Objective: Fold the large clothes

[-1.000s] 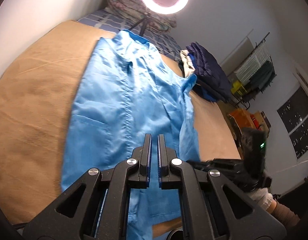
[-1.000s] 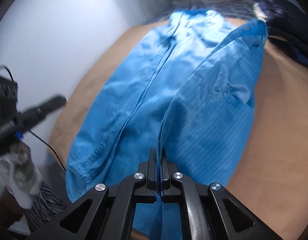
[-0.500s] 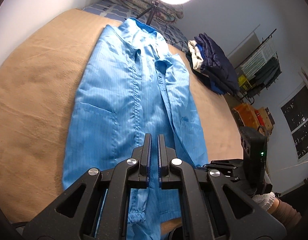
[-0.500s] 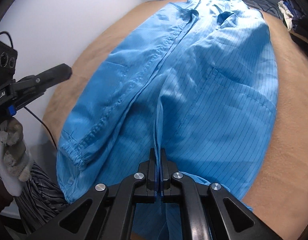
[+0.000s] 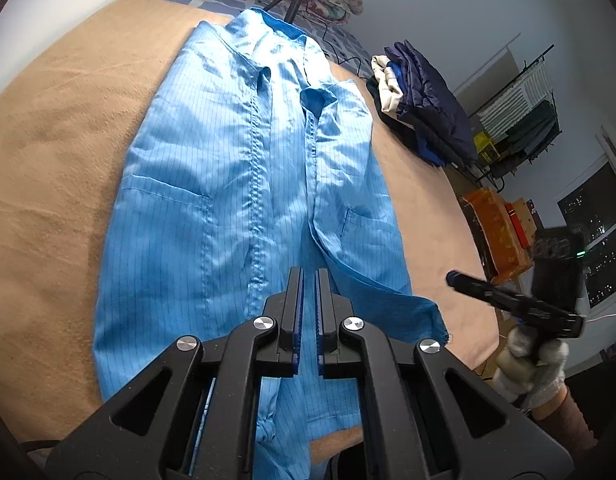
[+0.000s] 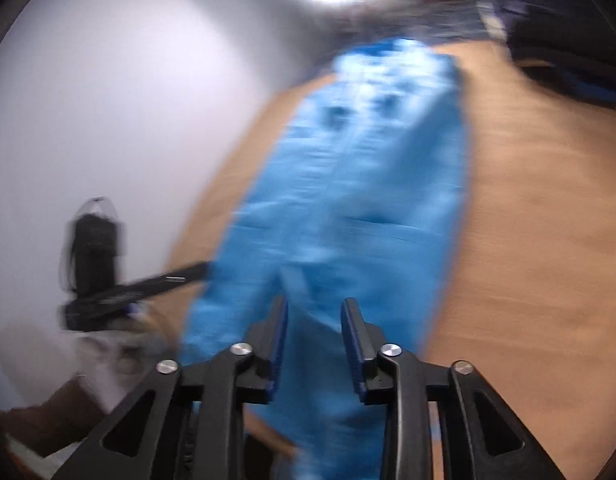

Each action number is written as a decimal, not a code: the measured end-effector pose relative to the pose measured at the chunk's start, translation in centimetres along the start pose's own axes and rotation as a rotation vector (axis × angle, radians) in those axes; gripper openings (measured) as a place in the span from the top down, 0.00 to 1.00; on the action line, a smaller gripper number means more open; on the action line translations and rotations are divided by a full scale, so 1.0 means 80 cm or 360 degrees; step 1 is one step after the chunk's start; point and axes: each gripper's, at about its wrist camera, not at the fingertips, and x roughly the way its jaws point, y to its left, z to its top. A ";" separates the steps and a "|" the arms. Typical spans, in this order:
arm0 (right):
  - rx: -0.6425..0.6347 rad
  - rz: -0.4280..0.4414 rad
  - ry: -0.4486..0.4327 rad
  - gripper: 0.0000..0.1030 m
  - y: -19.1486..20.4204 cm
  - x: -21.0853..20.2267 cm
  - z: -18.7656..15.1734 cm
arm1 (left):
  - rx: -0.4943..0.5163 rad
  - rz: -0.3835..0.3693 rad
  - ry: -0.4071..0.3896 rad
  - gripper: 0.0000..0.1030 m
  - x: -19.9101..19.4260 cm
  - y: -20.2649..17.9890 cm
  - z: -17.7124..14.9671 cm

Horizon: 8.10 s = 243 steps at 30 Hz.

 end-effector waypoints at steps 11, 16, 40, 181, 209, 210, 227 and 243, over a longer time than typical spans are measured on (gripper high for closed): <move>0.0151 0.0216 0.0294 0.75 -0.029 0.031 -0.055 | -0.0008 -0.0020 -0.0005 0.99 0.004 -0.009 0.006; -0.0141 0.0376 0.0387 0.73 0.045 0.032 -0.069 | -0.0020 -0.0011 -0.0003 0.99 0.004 -0.007 0.006; -0.0209 -0.0028 0.0144 0.48 0.030 0.008 0.025 | 0.0060 -0.0069 0.0230 0.87 0.047 -0.045 -0.046; 0.0197 0.0108 0.0159 0.49 0.062 0.162 0.043 | 0.0468 0.0670 0.0188 0.75 0.034 -0.018 -0.116; -0.0311 0.0002 0.0026 0.75 0.117 0.153 0.052 | 0.0331 0.0354 0.0051 0.64 -0.062 0.041 -0.024; -0.0331 0.0009 0.0046 0.75 0.122 0.160 0.045 | 0.0339 0.0372 0.0049 0.65 -0.054 0.054 -0.015; -0.0204 -0.0049 0.0069 0.47 0.066 0.110 0.003 | 0.0000 0.0261 0.0167 0.47 -0.044 0.117 -0.014; 0.0379 0.0251 0.0175 0.48 -0.077 0.053 -0.085 | -0.0453 -0.0065 0.0379 0.47 -0.019 0.164 -0.033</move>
